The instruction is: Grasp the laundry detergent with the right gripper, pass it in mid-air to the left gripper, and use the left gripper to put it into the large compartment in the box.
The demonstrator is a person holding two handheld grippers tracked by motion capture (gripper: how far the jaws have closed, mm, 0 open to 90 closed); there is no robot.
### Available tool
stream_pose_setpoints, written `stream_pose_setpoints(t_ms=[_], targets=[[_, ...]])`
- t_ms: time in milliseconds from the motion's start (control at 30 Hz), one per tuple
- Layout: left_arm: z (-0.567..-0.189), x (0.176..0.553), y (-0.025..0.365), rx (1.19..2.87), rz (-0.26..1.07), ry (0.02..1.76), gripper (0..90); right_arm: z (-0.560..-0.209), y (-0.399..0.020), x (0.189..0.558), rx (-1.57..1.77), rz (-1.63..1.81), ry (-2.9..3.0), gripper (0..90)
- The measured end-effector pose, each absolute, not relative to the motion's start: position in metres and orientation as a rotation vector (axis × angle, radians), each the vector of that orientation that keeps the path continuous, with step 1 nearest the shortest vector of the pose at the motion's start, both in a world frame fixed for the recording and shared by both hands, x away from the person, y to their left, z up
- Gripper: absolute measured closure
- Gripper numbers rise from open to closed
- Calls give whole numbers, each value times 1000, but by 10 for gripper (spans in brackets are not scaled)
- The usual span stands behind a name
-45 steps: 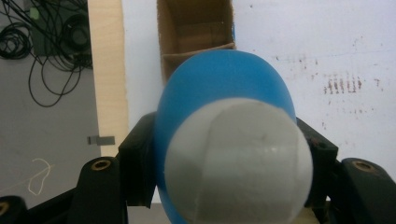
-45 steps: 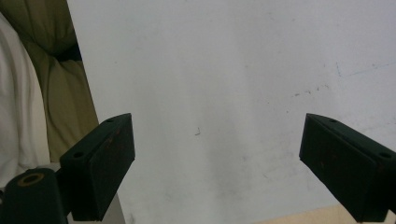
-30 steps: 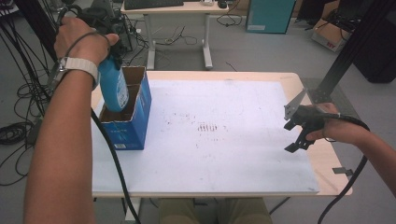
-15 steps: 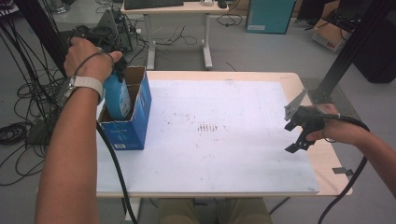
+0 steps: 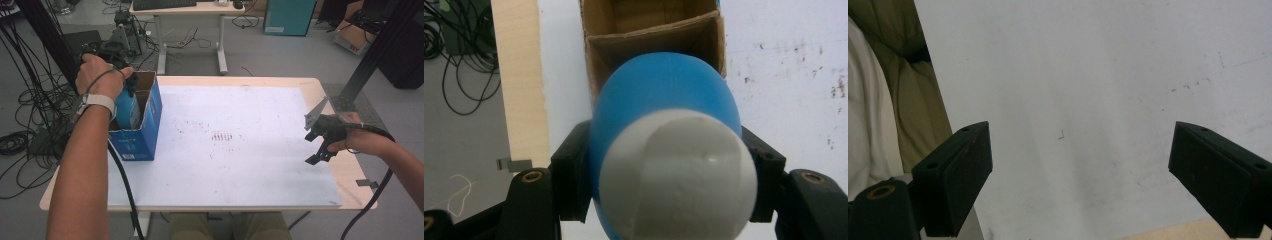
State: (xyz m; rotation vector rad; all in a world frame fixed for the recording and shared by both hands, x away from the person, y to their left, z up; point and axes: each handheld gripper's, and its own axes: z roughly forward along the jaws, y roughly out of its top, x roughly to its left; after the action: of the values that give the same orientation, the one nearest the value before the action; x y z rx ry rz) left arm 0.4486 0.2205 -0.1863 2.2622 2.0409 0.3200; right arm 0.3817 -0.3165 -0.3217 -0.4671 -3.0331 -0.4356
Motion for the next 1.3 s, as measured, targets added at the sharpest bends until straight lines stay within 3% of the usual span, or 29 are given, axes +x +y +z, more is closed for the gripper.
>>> stream_pose_setpoints(t_ms=[1300], targets=[[-245, 448, 223, 2255, 292, 2054, 376, -323, -315, 384, -481, -425, -3043, 99]])
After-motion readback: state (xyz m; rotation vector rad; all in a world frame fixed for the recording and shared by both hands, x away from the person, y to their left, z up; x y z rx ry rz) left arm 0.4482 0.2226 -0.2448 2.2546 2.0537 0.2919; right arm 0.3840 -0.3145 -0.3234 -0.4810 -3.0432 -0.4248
